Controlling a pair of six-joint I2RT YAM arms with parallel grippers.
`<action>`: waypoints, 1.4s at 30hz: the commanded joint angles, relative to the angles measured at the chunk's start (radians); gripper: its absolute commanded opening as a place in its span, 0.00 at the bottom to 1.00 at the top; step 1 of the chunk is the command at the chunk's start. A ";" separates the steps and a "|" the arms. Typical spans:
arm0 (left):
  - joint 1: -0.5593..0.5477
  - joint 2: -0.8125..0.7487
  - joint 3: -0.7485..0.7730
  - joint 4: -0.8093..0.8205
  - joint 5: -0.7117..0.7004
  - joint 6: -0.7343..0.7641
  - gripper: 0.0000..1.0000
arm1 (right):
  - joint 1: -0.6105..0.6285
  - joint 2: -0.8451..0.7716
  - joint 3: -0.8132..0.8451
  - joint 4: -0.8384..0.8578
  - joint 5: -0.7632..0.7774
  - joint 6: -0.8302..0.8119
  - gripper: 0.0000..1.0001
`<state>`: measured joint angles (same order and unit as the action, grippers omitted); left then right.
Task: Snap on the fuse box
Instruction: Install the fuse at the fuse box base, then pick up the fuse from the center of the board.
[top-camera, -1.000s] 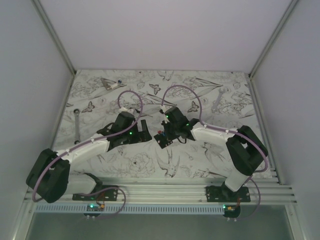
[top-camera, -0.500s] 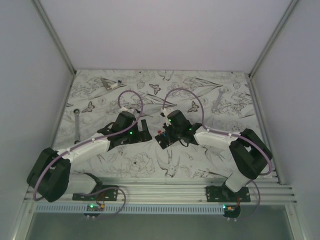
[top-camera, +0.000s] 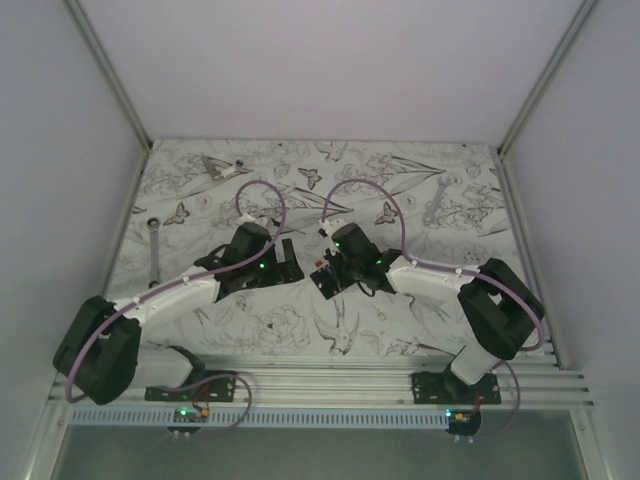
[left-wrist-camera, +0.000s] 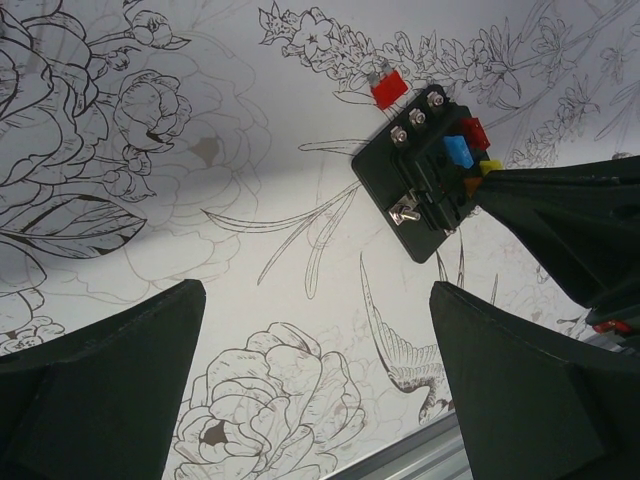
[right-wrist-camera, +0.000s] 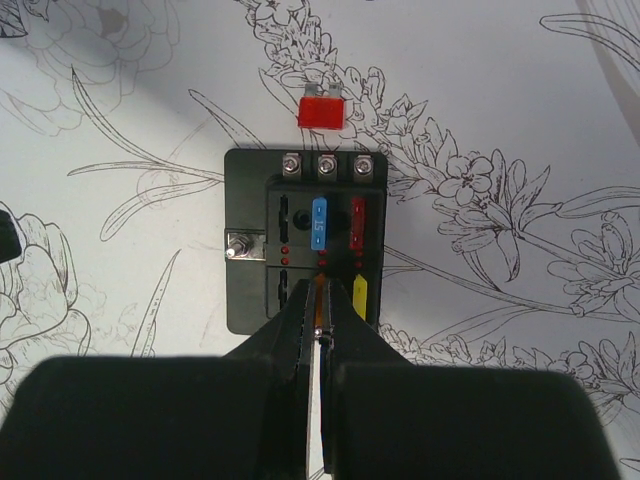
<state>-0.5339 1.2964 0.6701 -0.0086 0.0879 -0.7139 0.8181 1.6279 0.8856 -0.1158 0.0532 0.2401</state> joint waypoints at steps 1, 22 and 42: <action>0.009 -0.016 0.001 -0.036 -0.002 -0.005 1.00 | 0.009 0.054 -0.043 -0.058 0.053 0.008 0.00; 0.027 -0.091 0.053 -0.167 -0.083 0.024 1.00 | 0.009 -0.102 0.147 -0.090 -0.024 -0.043 0.41; 0.137 0.237 0.350 -0.411 -0.298 0.100 0.68 | -0.009 -0.017 0.165 -0.097 0.084 -0.030 0.97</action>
<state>-0.4061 1.4563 0.9588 -0.3511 -0.1207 -0.6498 0.8204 1.6466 1.0817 -0.2352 0.0792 0.1955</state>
